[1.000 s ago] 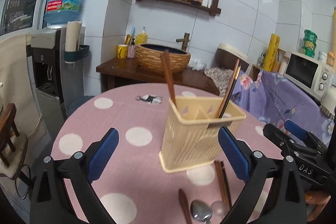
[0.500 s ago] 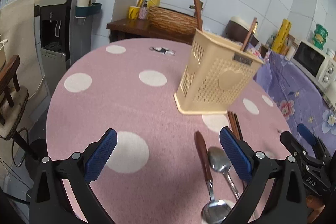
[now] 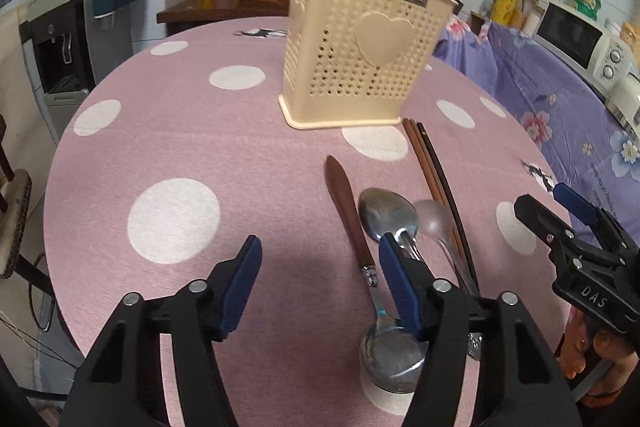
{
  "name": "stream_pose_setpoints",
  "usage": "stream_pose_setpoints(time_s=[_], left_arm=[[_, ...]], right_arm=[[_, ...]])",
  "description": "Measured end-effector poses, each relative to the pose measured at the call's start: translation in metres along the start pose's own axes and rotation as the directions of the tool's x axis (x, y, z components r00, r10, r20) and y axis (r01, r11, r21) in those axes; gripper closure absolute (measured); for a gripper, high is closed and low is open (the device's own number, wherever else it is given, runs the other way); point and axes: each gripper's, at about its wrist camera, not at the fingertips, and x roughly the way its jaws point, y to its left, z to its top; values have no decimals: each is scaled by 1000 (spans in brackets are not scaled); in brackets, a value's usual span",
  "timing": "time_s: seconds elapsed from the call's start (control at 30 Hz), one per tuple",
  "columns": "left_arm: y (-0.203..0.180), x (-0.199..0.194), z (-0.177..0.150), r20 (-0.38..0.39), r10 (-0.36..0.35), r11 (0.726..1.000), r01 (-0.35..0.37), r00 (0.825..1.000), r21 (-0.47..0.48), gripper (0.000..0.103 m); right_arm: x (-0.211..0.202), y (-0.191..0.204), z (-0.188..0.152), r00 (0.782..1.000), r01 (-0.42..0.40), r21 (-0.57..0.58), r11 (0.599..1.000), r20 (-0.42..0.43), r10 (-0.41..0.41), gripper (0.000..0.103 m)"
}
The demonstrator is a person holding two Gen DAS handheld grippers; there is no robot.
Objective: Organize utensils
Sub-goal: 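Withdraw both tools from the holder toward the spoons on the table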
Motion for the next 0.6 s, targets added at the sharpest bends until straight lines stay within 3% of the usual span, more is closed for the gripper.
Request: stream_pose_setpoints(time_s=[0.27, 0.6], left_arm=[[-21, 21, -5, -70, 7, 999, -4, 997, 45, 61], [-28, 43, 18, -82, 70, 994, -62, 994, 92, 68]], right_arm=[[2, -2, -1, 1000, -7, 22, 1000, -15, 7, 13], [2, -4, -1, 1000, -10, 28, 1000, -22, 11, 13]])
